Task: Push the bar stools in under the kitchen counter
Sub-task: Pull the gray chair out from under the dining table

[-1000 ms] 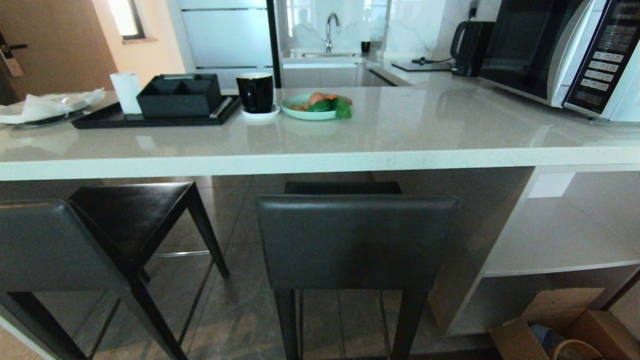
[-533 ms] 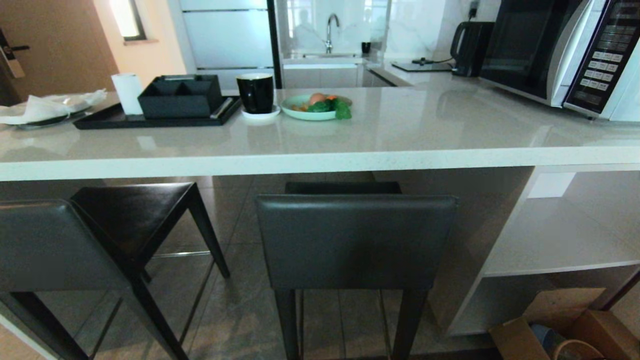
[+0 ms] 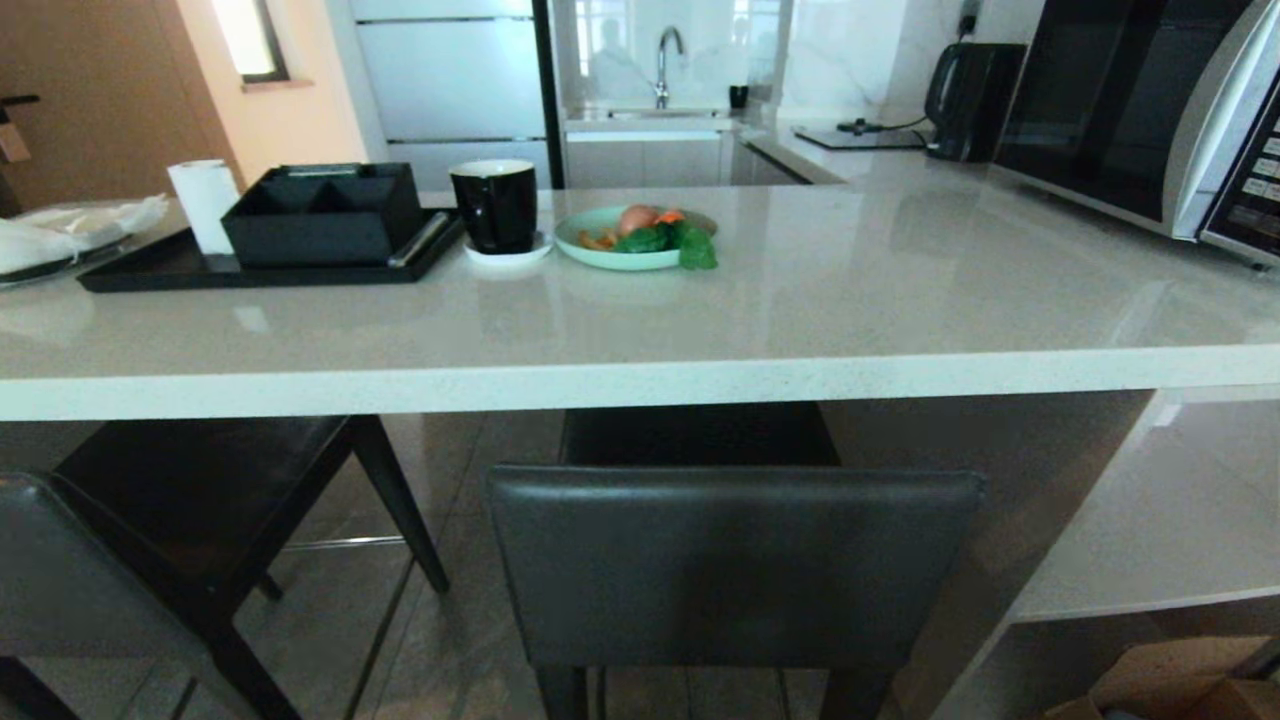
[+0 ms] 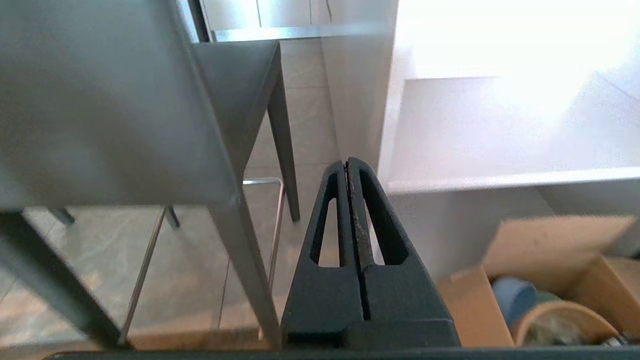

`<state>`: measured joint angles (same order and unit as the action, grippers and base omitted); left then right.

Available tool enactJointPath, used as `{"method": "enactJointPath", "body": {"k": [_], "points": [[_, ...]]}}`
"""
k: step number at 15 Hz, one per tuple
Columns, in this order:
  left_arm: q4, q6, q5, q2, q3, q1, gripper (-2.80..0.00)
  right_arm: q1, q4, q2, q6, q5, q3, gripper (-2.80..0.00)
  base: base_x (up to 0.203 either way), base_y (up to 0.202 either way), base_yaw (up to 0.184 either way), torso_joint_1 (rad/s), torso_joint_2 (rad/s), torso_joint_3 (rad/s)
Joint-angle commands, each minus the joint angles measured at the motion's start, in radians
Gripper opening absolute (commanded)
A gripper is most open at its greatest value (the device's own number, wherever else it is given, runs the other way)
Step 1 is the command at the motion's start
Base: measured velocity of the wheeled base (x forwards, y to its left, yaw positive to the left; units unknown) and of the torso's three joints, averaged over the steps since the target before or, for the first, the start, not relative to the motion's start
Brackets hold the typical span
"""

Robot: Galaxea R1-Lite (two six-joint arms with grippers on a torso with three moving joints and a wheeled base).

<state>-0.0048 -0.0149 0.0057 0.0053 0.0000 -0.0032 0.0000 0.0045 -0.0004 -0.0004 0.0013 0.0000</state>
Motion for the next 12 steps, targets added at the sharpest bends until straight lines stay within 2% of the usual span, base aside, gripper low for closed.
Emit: {"method": "enactJointPath", "body": {"k": [1, 2, 7, 9, 12], "points": [[0.0, 0.0, 0.0, 0.001, 0.002, 0.0, -2.8, 0.0, 0.0, 0.0, -0.001, 0.0, 0.0, -2.8, 0.176, 0.0, 0.004, 0.007, 0.0, 0.007], [0.0, 0.0, 0.0, 0.001, 0.002, 0.0, -2.8, 0.002, 0.0, -0.001, -0.001, 0.0, 0.0, -2.8, 0.117, 0.0, 0.001, 0.017, 0.0, 0.002], [0.002, 0.003, -0.001, -0.001, 0.0, 0.002, -2.8, 0.002, 0.003, -0.001, -0.004, 0.002, -0.002, -2.8, 0.0, 0.0, 0.0, 0.0, 0.0, 0.0], [0.009, 0.017, 0.004, 0.011, -0.03, 0.004, -2.8, 0.002, 0.005, 0.011, -0.028, 0.004, -0.011, -2.8, 0.0, 0.0, 0.0, 0.0, 0.0, 0.0], [-0.018, -0.048, 0.007, 0.217, -0.138, 0.003, -2.8, 0.002, 0.011, 0.133, 0.0, 0.012, -0.111, -2.8, 0.0, 0.0, 0.0, 0.0, 0.0, 0.0]]}}
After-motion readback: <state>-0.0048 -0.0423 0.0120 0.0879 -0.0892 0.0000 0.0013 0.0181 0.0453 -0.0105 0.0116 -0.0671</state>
